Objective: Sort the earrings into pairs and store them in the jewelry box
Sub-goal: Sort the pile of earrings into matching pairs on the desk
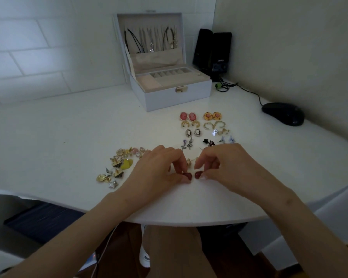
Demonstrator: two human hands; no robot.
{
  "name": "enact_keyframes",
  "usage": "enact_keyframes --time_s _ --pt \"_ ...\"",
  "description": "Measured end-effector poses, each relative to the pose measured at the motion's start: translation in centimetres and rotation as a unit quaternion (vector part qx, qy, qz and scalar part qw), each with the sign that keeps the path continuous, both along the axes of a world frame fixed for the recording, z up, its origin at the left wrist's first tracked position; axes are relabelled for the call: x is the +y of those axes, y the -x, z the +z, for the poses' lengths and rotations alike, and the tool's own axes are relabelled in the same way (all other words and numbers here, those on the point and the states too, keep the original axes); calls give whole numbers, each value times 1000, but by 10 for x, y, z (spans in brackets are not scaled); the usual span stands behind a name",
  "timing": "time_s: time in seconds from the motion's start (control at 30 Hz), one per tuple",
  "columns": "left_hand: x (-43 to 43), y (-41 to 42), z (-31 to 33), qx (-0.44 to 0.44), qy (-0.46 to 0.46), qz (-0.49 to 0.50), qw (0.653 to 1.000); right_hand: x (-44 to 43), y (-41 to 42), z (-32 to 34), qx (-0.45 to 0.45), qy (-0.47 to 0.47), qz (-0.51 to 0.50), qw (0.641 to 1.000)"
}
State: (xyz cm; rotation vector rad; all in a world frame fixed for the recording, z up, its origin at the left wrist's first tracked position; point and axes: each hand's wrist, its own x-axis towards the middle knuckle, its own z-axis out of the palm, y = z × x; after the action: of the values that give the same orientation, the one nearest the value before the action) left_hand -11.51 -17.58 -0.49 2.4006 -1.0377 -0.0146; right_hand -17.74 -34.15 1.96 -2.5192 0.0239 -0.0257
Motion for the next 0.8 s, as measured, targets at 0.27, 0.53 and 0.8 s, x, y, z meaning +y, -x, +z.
enact_keyframes --time_s 0.27,0.53,0.8 --pt "-4 0 1 -22 -5 -7 1000 1 -2 -5 -23 41 3 999" --pt "17 1 5 -56 19 17 998 6 -1 5 -55 59 -20 997" --pt "76 -17 19 -40 21 154 987 52 -22 6 -78 23 69 994"
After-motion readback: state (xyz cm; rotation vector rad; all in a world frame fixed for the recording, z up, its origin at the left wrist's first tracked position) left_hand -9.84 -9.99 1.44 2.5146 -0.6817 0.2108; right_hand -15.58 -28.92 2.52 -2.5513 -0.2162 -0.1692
